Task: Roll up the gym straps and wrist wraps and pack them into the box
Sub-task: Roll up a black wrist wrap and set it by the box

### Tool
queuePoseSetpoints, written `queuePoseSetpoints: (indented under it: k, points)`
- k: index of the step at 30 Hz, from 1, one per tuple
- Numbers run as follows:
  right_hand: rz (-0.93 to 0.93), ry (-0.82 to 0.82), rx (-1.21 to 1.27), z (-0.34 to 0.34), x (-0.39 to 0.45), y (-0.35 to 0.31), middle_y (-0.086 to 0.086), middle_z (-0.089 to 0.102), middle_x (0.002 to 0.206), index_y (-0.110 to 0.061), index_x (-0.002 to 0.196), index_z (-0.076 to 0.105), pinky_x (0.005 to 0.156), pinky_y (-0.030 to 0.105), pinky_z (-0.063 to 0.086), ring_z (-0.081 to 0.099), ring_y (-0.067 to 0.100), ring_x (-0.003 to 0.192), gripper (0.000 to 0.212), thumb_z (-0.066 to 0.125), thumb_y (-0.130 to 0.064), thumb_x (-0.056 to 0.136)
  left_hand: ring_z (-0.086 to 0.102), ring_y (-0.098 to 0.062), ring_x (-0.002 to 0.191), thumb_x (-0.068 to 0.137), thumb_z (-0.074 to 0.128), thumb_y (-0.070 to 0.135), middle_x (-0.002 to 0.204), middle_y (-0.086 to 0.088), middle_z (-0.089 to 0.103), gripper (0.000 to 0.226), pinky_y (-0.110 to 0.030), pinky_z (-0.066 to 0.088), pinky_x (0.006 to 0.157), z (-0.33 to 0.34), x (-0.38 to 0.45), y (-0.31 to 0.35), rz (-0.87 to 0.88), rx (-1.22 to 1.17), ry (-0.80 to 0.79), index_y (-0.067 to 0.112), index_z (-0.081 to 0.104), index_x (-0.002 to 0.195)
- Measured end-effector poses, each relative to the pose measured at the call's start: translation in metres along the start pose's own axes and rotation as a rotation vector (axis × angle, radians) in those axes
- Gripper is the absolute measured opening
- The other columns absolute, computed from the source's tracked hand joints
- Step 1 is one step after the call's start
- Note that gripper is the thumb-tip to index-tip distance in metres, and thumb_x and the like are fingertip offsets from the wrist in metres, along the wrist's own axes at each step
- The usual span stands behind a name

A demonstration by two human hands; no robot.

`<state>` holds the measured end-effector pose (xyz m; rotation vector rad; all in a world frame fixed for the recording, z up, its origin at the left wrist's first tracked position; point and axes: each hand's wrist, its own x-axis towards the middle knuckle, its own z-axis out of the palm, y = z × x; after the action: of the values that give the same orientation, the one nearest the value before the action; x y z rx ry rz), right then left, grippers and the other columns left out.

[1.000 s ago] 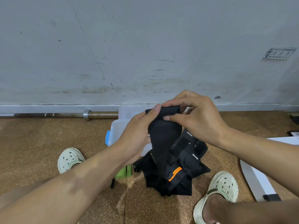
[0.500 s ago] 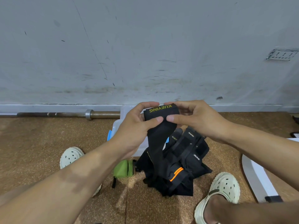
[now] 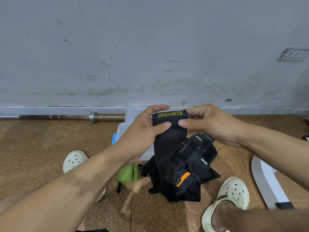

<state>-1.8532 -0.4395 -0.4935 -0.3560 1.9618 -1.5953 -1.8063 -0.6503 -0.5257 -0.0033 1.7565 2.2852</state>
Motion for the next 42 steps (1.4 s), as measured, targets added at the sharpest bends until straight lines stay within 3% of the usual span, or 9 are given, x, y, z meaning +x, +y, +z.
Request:
queuePoseSetpoints:
  k: [6,9,15,18,21,25,34,38,42]
  points:
    - [-0.072,0.040,-0.078,0.003,-0.001,0.002,0.001,0.075,0.072,-0.008,0.110,0.075,0.066,0.013,0.055,0.073,0.007,0.070,0.024,0.073,-0.005,0.086,0.069,-0.025,0.115,0.097,0.058,-0.005,0.125,-0.015,0.070,0.043,-0.034,0.056,0.100,0.001,-0.002,-0.007,-0.057,-0.080,-0.033,0.016,0.057,0.134]
    - [-0.131,0.094,-0.207,0.009,0.001,0.006,0.018,0.075,0.089,-0.015,0.109,0.077,0.071,0.019,0.056,0.075,0.017,0.078,0.023,0.075,-0.018,0.087,0.069,-0.028,0.116,0.097,0.063,-0.001,0.123,-0.014,0.071,0.040,-0.039,0.054,0.100,0.001,-0.001,-0.010,-0.046,0.031,0.019,0.020,0.060,0.130]
    - [-0.344,0.308,-0.321,0.019,0.008,0.008,0.008,0.074,0.096,-0.035,0.100,0.076,0.078,0.049,0.060,0.067,0.035,0.075,0.025,0.078,-0.013,0.089,0.075,-0.025,0.101,0.093,0.071,0.006,0.112,-0.014,0.074,0.038,-0.038,0.059,0.087,0.004,-0.001,0.003,-0.042,0.010,0.153,0.019,0.062,0.127]
    - [-0.459,0.390,-0.346,0.020,0.008,0.001,-0.005,0.067,0.097,-0.031,0.099,0.077,0.078,0.032,0.056,0.061,0.013,0.072,0.028,0.078,-0.006,0.087,0.074,-0.017,0.099,0.093,0.070,0.031,0.113,-0.005,0.077,0.032,-0.037,0.059,0.087,0.005,-0.004,0.013,-0.093,0.060,0.057,0.021,0.068,0.123]
    - [-0.517,0.423,-0.370,0.025,0.008,-0.004,-0.008,0.064,0.096,-0.029,0.100,0.078,0.083,0.033,0.057,0.066,0.016,0.084,0.033,0.077,0.002,0.087,0.072,-0.020,0.107,0.086,0.064,0.055,0.113,-0.001,0.077,0.049,-0.043,0.057,0.096,0.003,-0.004,0.020,-0.095,0.054,0.011,0.022,0.071,0.121]
    - [-0.441,0.406,-0.331,0.029,0.011,-0.019,0.003,0.069,0.107,-0.027,0.098,0.079,0.091,0.037,0.057,0.069,0.025,0.097,0.038,0.078,0.009,0.083,0.071,-0.024,0.109,0.101,0.060,0.033,0.119,-0.009,0.075,0.034,-0.043,0.059,0.094,-0.002,-0.001,0.026,-0.053,0.032,0.099,0.011,0.066,0.127]
    - [-0.174,0.223,-0.199,0.026,0.013,-0.042,0.005,0.080,0.103,-0.019,0.123,0.073,0.099,0.042,0.058,0.077,0.024,0.098,0.036,0.080,-0.014,0.088,0.072,-0.023,0.107,0.095,0.068,0.005,0.114,-0.009,0.075,0.029,-0.036,0.062,0.085,-0.012,0.000,0.032,0.068,0.061,0.126,0.012,0.066,0.123]
    - [-0.250,0.276,-0.371,0.030,0.017,-0.039,0.011,0.078,0.095,-0.029,0.112,0.075,0.092,0.047,0.059,0.074,0.038,0.090,0.027,0.080,-0.017,0.089,0.074,-0.021,0.098,0.091,0.072,0.005,0.103,-0.007,0.076,0.024,-0.034,0.062,0.081,-0.014,0.000,0.033,0.041,0.037,0.139,0.012,0.066,0.114]
    - [-0.314,0.344,-0.342,0.034,0.013,-0.036,-0.006,0.078,0.096,-0.032,0.107,0.074,0.085,0.037,0.062,0.073,0.026,0.084,0.029,0.081,-0.011,0.087,0.074,-0.020,0.103,0.096,0.068,0.031,0.111,-0.005,0.077,0.031,-0.038,0.061,0.088,-0.011,-0.002,0.039,-0.031,0.033,0.056,0.014,0.067,0.122]
